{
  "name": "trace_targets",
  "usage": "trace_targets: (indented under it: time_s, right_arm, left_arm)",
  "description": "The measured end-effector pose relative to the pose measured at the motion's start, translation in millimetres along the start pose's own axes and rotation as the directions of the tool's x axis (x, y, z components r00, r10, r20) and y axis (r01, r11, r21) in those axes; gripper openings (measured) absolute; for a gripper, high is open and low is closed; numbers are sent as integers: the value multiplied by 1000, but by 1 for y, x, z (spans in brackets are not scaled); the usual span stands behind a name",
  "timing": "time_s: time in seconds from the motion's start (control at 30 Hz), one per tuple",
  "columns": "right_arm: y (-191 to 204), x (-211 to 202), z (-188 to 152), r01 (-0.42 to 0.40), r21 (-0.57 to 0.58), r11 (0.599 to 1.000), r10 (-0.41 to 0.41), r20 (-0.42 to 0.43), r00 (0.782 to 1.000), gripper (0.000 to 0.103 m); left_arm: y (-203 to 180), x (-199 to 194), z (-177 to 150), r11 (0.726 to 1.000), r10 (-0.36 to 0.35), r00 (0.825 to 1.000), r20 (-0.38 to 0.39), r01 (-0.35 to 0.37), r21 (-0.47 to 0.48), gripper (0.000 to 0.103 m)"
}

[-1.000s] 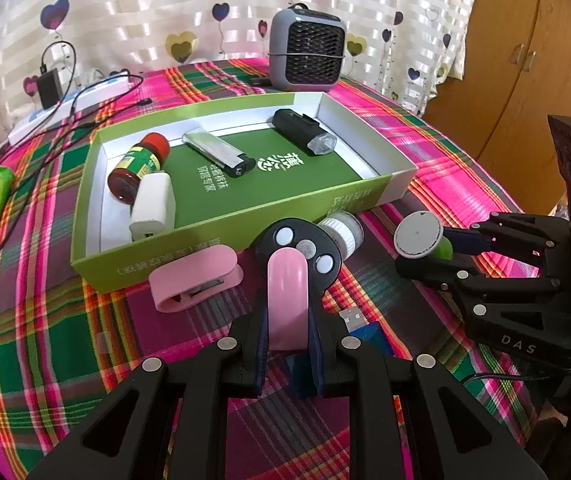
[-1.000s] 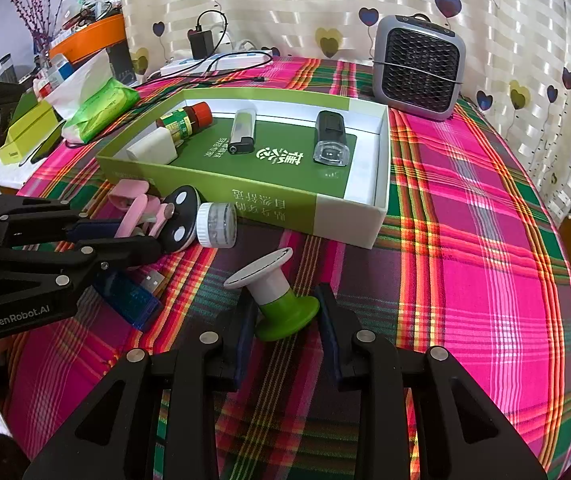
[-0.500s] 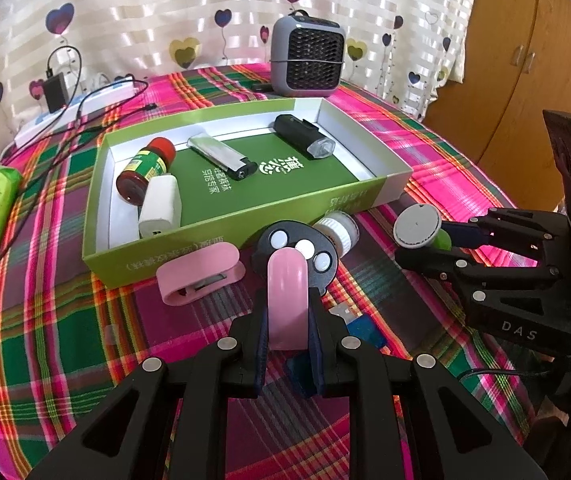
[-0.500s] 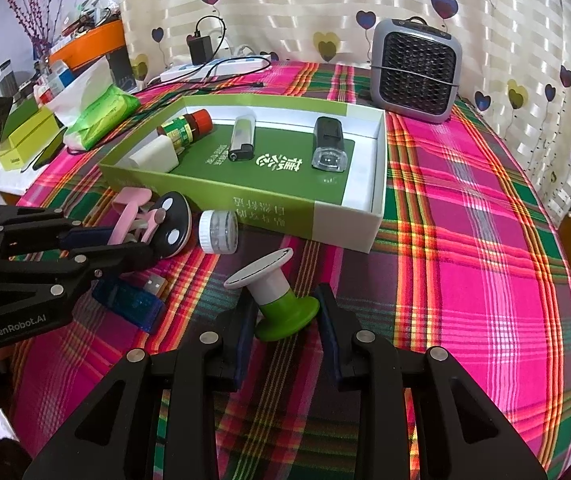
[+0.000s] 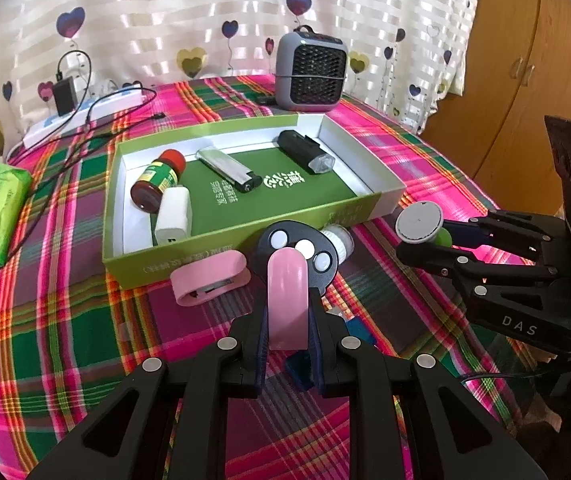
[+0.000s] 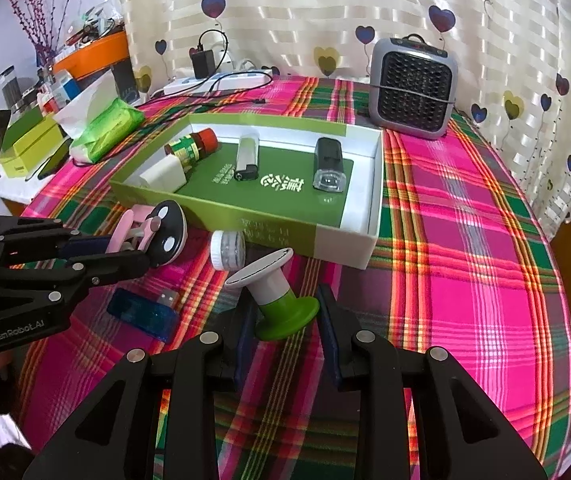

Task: Organize rigid objects
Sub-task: 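Lift the pink clip with the left tool while the right tool lifts the roller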

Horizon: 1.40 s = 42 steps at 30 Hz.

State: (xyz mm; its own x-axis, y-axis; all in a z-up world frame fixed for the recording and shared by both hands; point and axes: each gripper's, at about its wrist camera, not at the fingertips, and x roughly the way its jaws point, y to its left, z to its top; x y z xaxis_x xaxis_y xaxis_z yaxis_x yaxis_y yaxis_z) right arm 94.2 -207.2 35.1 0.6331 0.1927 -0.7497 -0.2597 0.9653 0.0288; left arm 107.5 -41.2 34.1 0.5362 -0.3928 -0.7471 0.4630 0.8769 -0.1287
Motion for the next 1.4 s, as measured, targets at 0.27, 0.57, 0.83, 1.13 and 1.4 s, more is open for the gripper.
trace_targets:
  time_s: [0.27, 0.57, 0.83, 1.13, 1.4]
  right_arm:
    - [1, -9, 9, 3, -6, 1000, -3, 29, 1000, 31]
    - [2, -7, 4, -8, 4, 1000, 7, 14, 1000, 31]
    - [1, -5, 1, -15, 11, 1000, 15, 7, 1000, 31]
    - [2, -4, 1, -19, 11, 1000, 19, 5, 1000, 31]
    - [3, -4, 2, -23, 11, 1000, 23, 8, 1000, 31]
  left_arm:
    - [3, -10, 5, 1000, 17, 1000, 22, -17, -3, 17]
    - [3, 3, -6, 1000, 20, 999, -47, -21, -5, 17]
    - [4, 7, -8, 1000, 26, 997, -72, -27, -7, 17]
    - [4, -1, -10, 1000, 24, 996, -82, -24, 10, 17]
    - [7, -8, -16, 998, 53, 994, -97, -50, 32, 17]
